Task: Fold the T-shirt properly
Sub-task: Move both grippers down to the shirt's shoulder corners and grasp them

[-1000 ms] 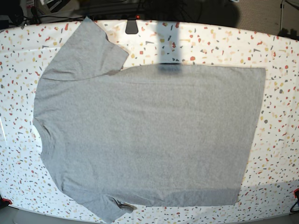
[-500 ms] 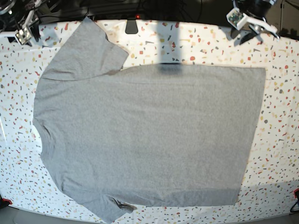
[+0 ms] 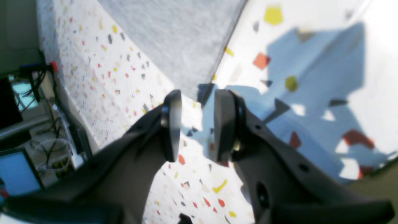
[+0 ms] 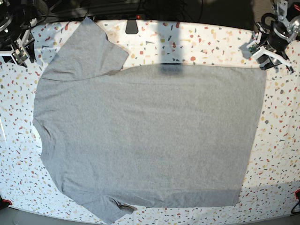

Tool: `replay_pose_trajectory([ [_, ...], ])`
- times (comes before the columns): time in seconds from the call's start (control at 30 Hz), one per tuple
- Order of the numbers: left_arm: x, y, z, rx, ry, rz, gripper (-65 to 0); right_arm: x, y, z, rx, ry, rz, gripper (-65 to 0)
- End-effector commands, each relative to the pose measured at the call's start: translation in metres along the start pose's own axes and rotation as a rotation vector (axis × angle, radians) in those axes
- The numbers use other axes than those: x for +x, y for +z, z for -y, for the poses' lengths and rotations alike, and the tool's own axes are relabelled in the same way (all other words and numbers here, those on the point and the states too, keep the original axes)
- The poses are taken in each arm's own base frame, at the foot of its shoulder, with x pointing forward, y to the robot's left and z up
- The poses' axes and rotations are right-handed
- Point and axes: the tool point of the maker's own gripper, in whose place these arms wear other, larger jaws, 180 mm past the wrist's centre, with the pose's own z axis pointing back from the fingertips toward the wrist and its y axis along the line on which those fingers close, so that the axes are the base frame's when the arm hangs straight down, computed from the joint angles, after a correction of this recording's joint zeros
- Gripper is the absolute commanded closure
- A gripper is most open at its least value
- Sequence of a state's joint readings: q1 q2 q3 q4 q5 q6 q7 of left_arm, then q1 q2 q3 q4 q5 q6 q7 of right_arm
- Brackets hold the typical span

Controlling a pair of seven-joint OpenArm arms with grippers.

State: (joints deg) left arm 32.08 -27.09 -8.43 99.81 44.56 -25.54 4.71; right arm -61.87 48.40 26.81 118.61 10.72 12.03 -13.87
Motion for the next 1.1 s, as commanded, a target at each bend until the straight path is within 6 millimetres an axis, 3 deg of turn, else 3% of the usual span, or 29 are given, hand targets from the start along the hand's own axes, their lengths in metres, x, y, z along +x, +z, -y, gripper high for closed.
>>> replay_pose_trajectory([
  [0.0,0.003,-0.001,-0.002,0.002,-0.049,0.013,-17.6,0.007,0.001,0.005,-0.019,0.004,0.021,-16.7],
  [0.17,0.009,-0.015,0.012,-0.06,-0.156,0.014,-17.7,-0.001,0.004,0.001,-0.035,-0.043,0.002,-16.7],
  [0.4,0.021,-0.027,-0.019,-0.002,-0.13,0.047,-17.6,-0.01,0.008,-0.006,-0.051,-0.105,-0.02,-16.7],
  [0.53,0.023,-0.03,-0.024,-0.001,-0.129,0.052,-17.6,-0.011,0.009,-0.007,-0.053,-0.108,-0.021,-16.7],
  [0.6,0.022,-0.03,-0.022,-0.016,-0.133,0.049,-16.5,-0.011,0.009,-0.006,-0.056,-0.096,-0.022,-16.7],
  [0.83,0.015,-0.031,-0.002,-0.114,-0.135,0.031,-0.5,-0.013,0.009,0.0,-0.088,0.015,-0.038,-16.7],
  [1.07,0.016,-0.037,0.02,-0.15,-0.072,0.024,0.0,-0.013,0.009,-0.006,-0.051,0.198,-0.044,-16.7],
])
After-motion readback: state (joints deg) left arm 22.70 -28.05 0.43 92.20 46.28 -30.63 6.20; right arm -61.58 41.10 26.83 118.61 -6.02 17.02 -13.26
